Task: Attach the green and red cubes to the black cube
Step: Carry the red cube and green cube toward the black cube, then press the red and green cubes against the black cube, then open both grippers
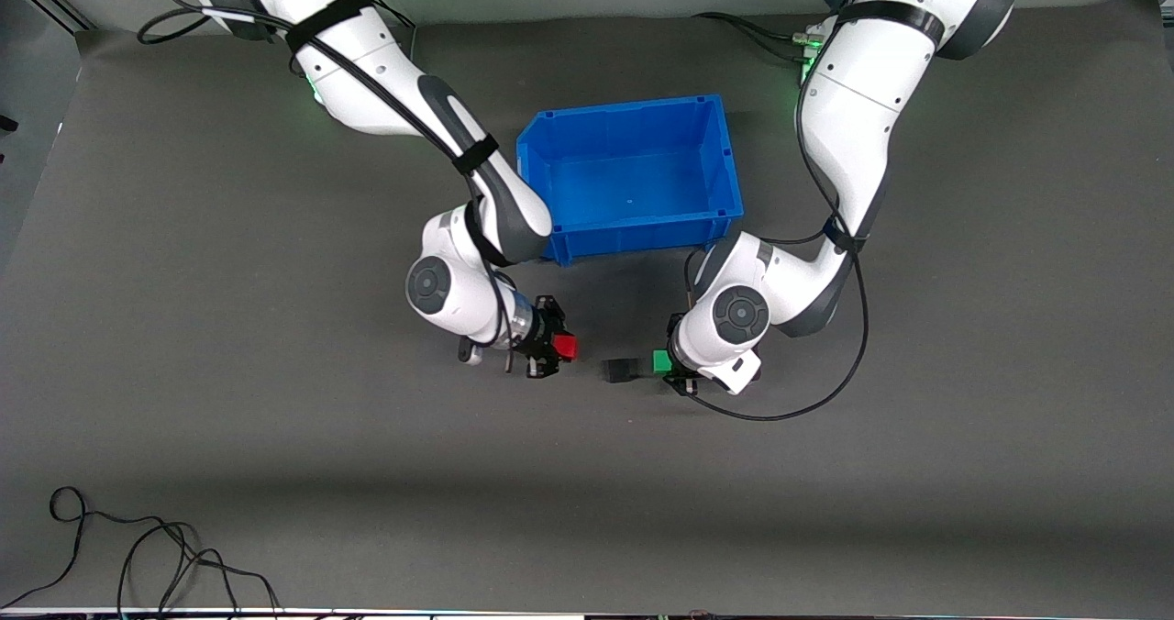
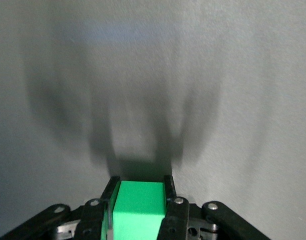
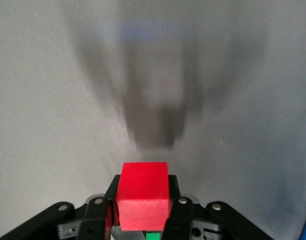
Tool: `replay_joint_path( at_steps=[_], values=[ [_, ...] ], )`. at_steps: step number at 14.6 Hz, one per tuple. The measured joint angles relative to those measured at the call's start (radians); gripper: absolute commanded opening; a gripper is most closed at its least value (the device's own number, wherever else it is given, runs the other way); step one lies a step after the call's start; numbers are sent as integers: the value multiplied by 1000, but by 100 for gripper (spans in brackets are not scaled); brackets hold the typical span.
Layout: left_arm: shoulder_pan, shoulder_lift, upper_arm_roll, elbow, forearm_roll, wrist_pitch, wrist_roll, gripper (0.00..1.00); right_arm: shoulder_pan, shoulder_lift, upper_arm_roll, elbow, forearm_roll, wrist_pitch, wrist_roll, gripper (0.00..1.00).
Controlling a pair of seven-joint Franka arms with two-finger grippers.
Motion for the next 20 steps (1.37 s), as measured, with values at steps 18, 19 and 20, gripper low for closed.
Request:
replay_joint_path(
  at_steps=[18,19,20],
  values=[
    [-40,50,1,75,45,30,-58,100,25,205,1,281,-106,0,0,34],
    [-40,50,1,78,46,30,-58,100,29,208,1,284,-106,0,0,37],
    [-40,50,1,81,46,30,-57,100,30,211,1,287,-106,0,0,51]
  ],
)
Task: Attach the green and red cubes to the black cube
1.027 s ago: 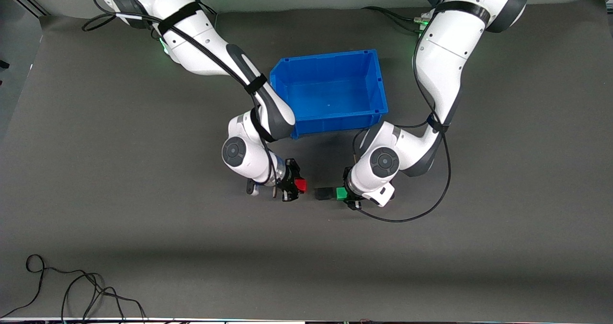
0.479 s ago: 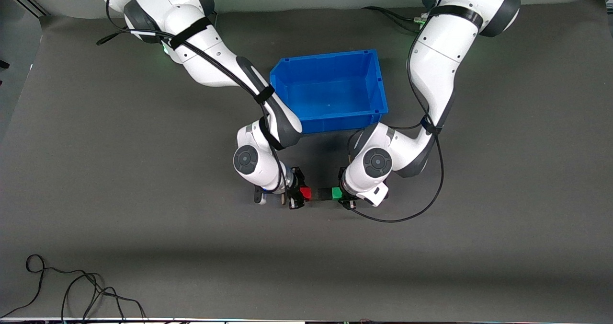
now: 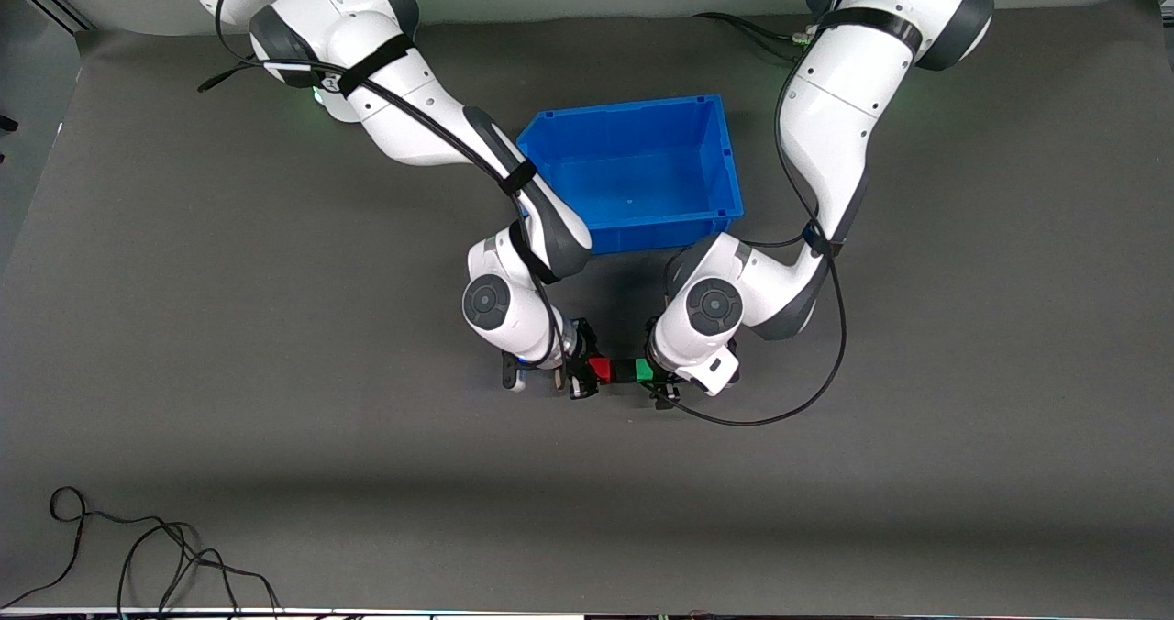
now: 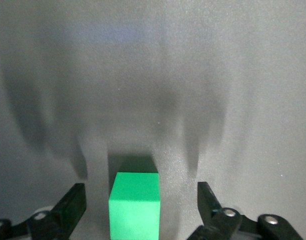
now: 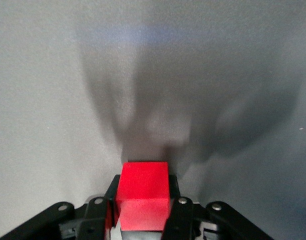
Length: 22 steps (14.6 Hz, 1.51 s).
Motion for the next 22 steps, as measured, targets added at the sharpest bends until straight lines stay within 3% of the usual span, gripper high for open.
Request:
replay_joint_path(
  at_steps=[1,2,7,10,12,15,18,22],
  values=[
    [0,0,0,3,1,0,0,100,1,3,0,3,0,0,0,84],
    [0,0,2,8,3,-1,0,100,2,6,0,4,0,0,0,99],
    [45,-43,29,58,92,-130,35,100,2,4,-5,26,0,1,0,100],
    [137,-126,30,61,94,-285,261,100,-11,-36,-27,45,-3,-46,0,100],
    [190,-197,30,26,94,-352,472,100,-25,-91,-74,51,-48,-175,-5,100],
    [266,-339,33,-123,95,-374,807,100,-63,-210,-101,59,-138,-401,-75,100],
    [363,-501,36,-275,96,-407,1143,100,-104,-352,-137,62,-184,-659,-246,100],
    [479,-667,37,-352,96,-528,1502,100,-119,-536,-231,48,-291,-919,-535,100]
  ],
)
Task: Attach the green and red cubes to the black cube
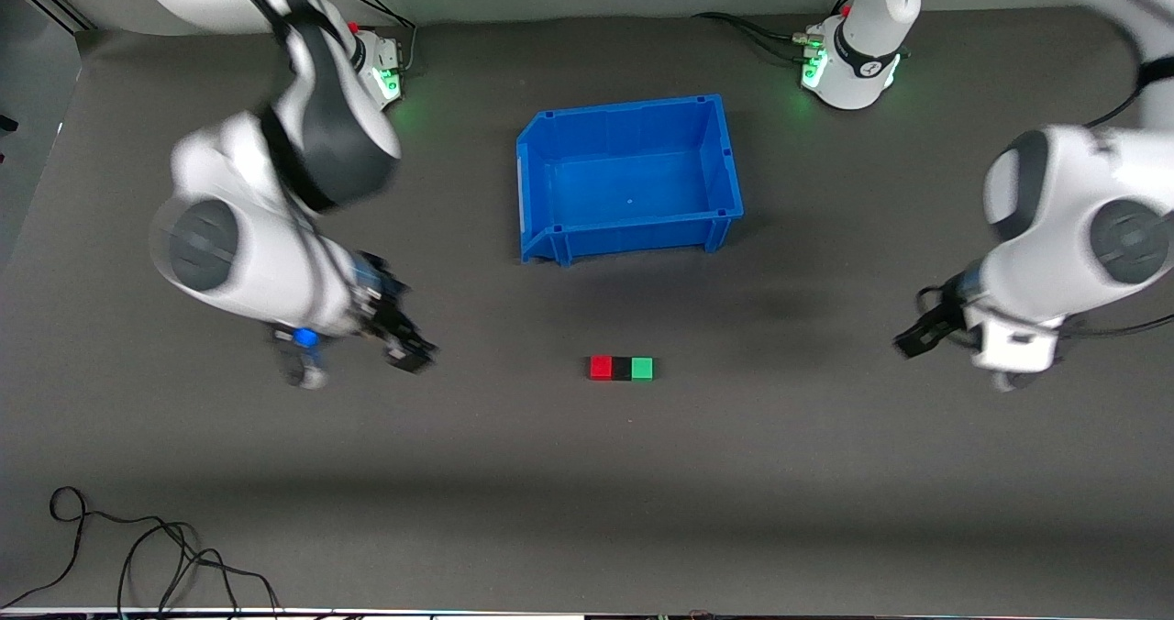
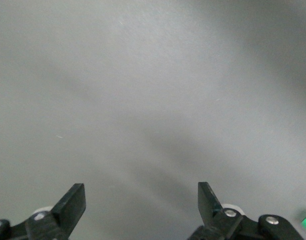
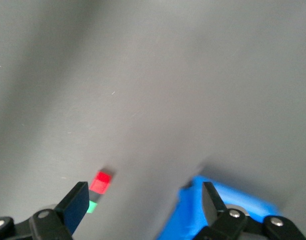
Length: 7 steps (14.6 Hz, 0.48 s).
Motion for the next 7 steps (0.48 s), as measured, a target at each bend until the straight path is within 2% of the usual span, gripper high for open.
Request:
replay_joint_path(
  at_steps=[4,7],
  values=[
    [71,-152,1,-34,0,-90,393,100,-9,-177,-41,-89,-114,-70,-257,100],
    [80,-239,-2,-30,0,-142,499,100,-124,-284,7,-171,-166,-73,-501,100]
  ],
)
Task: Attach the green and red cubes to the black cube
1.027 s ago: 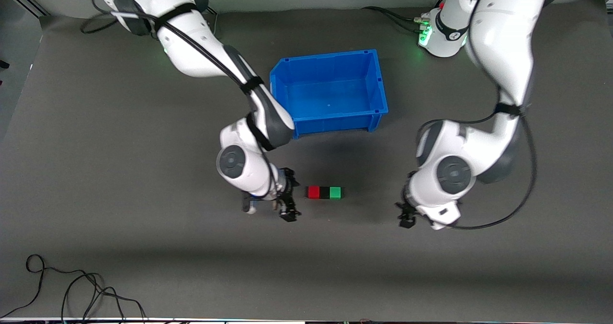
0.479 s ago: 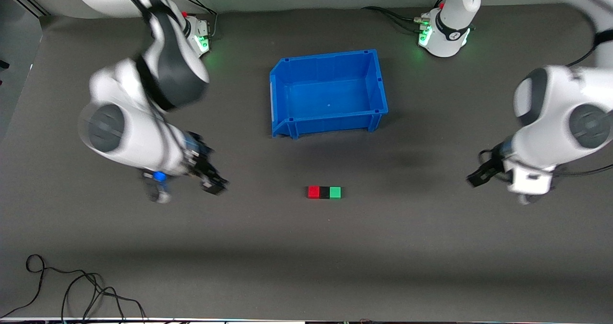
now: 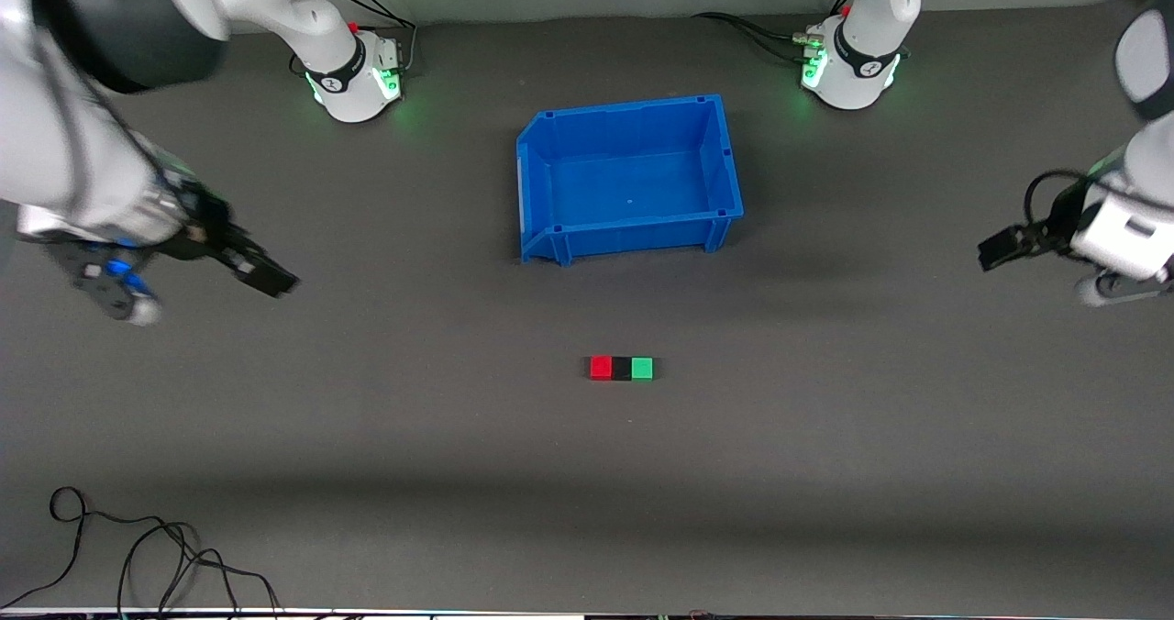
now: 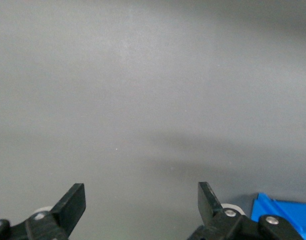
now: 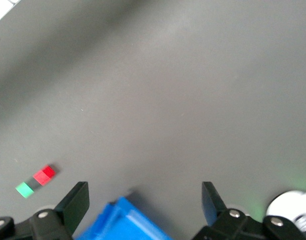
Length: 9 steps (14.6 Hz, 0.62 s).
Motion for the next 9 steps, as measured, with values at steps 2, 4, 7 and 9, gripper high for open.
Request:
replay_joint_path(
  at_steps=[2,4,7,9],
  values=[
    [-2,-27,-8,24,0,-35,16,100,-137,-42,66,-23,-4,0,-185,100],
    [-6,-22,-12,84,0,-75,20,100,-261,-67,123,-30,-11,0,-347,100],
    [-16,11,-11,160,0,-119,40,100,-413,-87,209,-35,-34,0,-544,100],
    [-53,23,14,178,0,-164,63,100,-455,-92,224,-42,-36,4,-640,100]
  ],
)
